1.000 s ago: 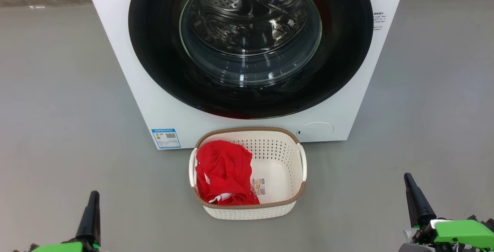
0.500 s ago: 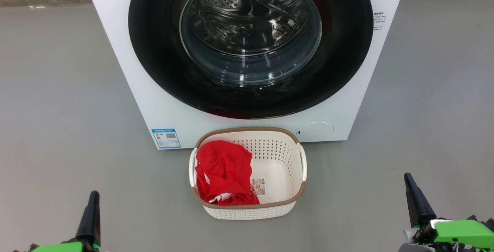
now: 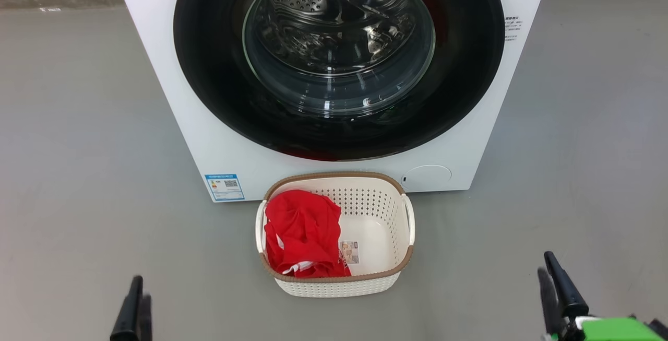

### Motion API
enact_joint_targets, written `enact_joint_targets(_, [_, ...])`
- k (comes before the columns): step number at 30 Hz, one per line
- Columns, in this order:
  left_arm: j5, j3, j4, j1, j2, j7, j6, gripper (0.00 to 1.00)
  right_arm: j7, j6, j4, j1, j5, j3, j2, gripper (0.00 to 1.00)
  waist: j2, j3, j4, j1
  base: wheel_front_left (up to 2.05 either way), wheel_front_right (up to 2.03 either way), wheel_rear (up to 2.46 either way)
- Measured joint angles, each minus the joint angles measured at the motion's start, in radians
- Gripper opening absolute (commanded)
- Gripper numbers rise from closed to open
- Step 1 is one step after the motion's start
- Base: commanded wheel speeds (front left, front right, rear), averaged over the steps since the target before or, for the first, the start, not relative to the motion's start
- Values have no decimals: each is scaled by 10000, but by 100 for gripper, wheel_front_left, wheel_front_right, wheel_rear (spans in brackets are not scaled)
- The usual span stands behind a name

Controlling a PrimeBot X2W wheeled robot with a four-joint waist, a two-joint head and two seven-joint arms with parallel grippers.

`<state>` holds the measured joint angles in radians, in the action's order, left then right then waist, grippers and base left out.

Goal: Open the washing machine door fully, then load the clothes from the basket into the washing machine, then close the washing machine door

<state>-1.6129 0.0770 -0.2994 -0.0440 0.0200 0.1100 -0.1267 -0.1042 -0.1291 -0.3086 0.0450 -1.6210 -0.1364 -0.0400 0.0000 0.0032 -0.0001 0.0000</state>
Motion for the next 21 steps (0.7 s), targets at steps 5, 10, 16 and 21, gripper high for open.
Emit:
enact_joint_targets(5, [0,-61,-140,219,-125,-69,0,100,0,0,-121,-211,-8,4,63,100,0,11,9,1,0,0,0])
enact_joint_targets(10, [0,-113,-48,219,-123,-213,0,100,2,0,13,-210,-27,23,63,100,0,-2,27,4,0,0,0])
enact_joint_targets(16, [13,-178,109,190,-121,-385,0,100,15,0,203,-200,-40,67,63,100,0,30,49,2,0,0,0])
enact_joint_targets(21, [107,-265,230,189,-113,-535,0,100,96,0,374,-191,-40,107,61,100,0,46,67,2,0,0,0])
